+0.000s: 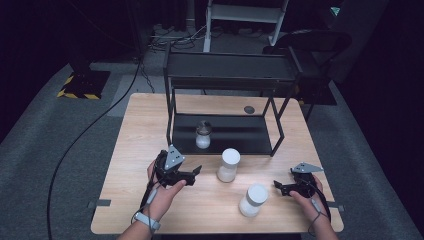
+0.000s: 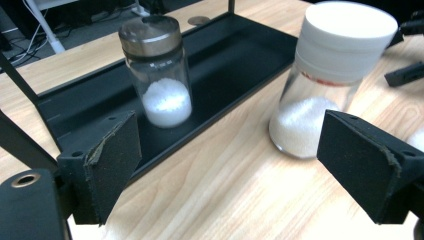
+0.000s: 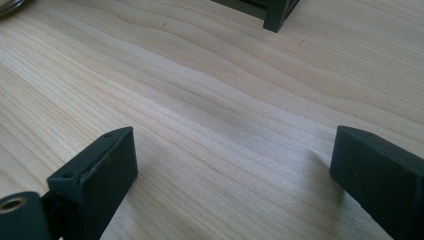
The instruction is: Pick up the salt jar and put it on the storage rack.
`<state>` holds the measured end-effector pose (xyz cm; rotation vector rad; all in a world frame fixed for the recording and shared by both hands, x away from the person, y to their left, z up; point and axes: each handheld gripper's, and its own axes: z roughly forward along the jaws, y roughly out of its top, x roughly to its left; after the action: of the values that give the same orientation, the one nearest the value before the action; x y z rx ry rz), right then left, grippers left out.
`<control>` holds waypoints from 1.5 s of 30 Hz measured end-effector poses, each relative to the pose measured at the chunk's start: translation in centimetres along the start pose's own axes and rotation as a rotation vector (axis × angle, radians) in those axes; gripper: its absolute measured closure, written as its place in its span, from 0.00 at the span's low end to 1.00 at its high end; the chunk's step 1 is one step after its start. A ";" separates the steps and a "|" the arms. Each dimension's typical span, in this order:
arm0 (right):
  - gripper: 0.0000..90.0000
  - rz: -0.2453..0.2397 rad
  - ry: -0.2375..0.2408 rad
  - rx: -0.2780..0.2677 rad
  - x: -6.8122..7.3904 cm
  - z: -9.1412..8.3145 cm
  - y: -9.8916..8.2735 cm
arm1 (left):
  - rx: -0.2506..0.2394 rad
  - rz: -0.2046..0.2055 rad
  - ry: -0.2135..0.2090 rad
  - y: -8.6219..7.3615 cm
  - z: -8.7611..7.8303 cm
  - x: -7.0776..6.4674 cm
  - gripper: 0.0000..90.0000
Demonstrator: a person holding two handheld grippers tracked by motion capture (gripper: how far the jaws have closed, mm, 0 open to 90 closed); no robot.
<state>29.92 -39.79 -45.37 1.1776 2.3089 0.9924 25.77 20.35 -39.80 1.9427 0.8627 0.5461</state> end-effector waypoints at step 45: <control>0.05 -0.001 0.000 0.000 0.0 0.0 0.0 | 0.192 -0.055 0.035 -5.0 2.7 -1.3 0.12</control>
<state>29.90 -39.80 -45.37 1.1762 2.3092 0.9930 24.97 19.57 -45.52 2.0808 1.0199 0.4808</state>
